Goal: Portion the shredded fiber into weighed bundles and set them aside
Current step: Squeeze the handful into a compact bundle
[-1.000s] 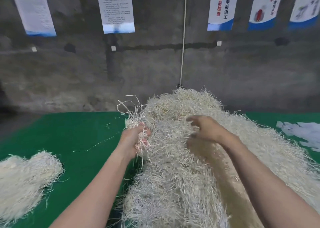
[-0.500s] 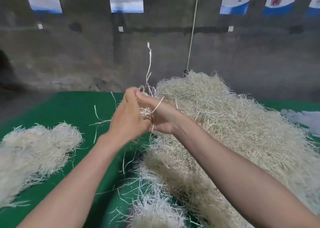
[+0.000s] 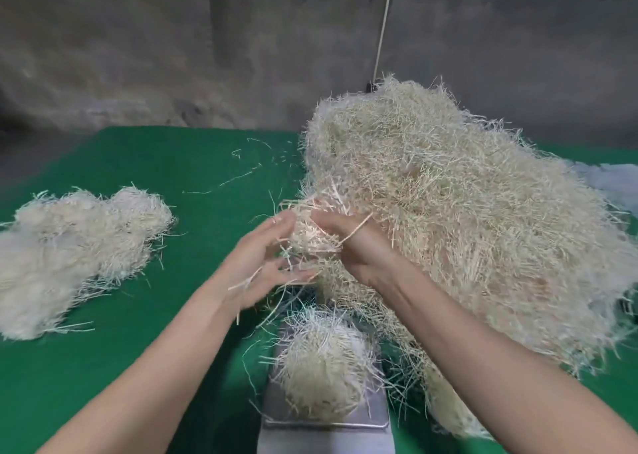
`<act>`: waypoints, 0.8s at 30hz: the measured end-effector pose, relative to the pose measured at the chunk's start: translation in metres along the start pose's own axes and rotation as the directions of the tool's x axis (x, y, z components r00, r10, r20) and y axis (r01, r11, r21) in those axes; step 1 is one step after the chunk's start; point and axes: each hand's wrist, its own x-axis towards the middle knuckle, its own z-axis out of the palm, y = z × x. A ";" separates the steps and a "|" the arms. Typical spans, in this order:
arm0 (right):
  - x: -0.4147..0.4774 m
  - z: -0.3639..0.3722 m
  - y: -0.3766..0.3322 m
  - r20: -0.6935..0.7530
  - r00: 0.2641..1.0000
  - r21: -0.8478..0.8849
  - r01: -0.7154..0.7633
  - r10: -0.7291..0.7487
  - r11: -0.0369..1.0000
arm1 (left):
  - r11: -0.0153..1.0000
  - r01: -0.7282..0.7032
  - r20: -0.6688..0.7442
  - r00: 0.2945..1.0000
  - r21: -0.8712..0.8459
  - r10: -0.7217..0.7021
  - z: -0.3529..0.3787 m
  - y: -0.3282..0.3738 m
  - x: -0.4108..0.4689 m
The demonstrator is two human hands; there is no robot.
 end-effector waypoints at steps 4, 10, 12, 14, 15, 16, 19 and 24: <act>-0.014 -0.029 0.031 -0.042 0.999 -0.155 0.002 -0.009 0.988 | 0.969 -0.062 -0.158 0.982 0.239 0.102 0.004 -0.019 -0.005; -0.038 -0.079 0.051 -0.117 0.992 -0.325 0.006 -0.046 0.946 | 0.841 -0.104 -0.086 0.981 0.531 0.175 -0.006 -0.044 -0.009; -0.045 -0.086 0.064 -0.129 0.990 -0.421 0.001 -0.061 0.907 | 0.785 -0.109 -0.057 0.982 0.610 0.181 -0.011 -0.058 -0.007; -0.048 -0.089 0.077 -0.121 0.990 -0.571 -0.011 -0.071 0.821 | 0.684 -0.100 -0.046 0.980 0.723 0.192 -0.017 -0.071 -0.008; -0.050 -0.089 0.085 -0.107 0.992 -0.651 -0.018 -0.068 0.759 | 0.601 -0.080 -0.053 0.978 0.795 0.200 -0.021 -0.078 -0.007; -0.050 -0.088 0.092 -0.091 0.994 -0.728 -0.022 -0.065 0.685 | 0.517 -0.052 -0.062 0.978 0.855 0.201 -0.024 -0.082 -0.008; -0.051 -0.086 0.111 -0.026 0.981 -0.911 0.055 -0.190 0.409 | 0.356 -0.077 -0.011 0.971 0.931 0.238 -0.029 -0.090 -0.012; -0.050 -0.082 0.130 0.061 0.950 -0.943 0.156 -0.307 0.295 | 0.379 -0.350 0.189 0.896 0.857 0.402 -0.034 -0.097 -0.018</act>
